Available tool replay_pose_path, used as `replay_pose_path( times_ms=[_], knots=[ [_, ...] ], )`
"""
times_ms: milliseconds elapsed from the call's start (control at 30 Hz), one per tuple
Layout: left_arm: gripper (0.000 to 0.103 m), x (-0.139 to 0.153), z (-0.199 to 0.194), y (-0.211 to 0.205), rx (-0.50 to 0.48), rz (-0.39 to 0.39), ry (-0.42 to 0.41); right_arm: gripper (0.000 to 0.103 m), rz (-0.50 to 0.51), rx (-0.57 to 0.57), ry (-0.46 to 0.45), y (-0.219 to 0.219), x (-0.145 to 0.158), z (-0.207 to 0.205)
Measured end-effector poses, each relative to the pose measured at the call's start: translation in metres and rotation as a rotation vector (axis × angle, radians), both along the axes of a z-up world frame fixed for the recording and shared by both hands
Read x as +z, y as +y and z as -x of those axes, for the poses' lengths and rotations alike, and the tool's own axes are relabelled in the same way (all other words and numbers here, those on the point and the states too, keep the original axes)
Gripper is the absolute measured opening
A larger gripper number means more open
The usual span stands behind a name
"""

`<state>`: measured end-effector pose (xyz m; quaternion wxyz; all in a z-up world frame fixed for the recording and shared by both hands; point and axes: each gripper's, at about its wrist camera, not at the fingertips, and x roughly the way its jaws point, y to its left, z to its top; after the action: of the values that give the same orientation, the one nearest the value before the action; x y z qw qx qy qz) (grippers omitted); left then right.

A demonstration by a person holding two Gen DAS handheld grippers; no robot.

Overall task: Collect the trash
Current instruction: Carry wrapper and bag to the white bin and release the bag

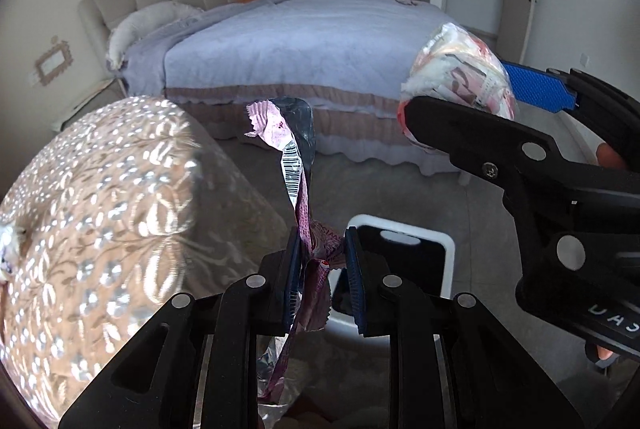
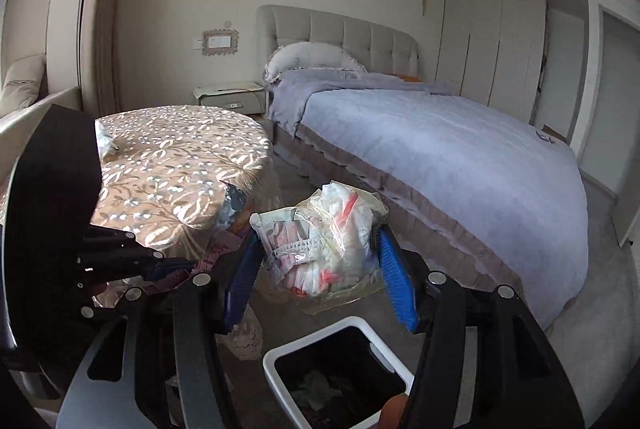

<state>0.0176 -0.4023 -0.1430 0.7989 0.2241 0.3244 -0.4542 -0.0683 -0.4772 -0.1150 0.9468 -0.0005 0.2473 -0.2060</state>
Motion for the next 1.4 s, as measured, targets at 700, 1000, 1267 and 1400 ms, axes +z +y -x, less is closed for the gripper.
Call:
replay_pose_path(
  times_ms=[700,1000,1267,1400],
  knots=[
    [0.098,-0.085,0.006,-0.088,-0.176,-0.181,0.094,0.059,-0.144,-0.112,0.186,-0.085,-0.093,-0.025],
    [0.098,-0.094,-0.005,-0.066,-0.127,-0.261,0.012,0.085,-0.240,-0.082,0.265,-0.085,-0.128,-0.039],
    [0.098,-0.079,-0.008,-0.050,-0.111,-0.225,-0.047,0.098,-0.158,-0.152,0.220,-0.083,-0.109,-0.039],
    [0.098,-0.058,-0.012,-0.033,-0.063,-0.179,-0.102,0.098,-0.135,-0.126,0.155,-0.074,-0.084,-0.040]
  ],
)
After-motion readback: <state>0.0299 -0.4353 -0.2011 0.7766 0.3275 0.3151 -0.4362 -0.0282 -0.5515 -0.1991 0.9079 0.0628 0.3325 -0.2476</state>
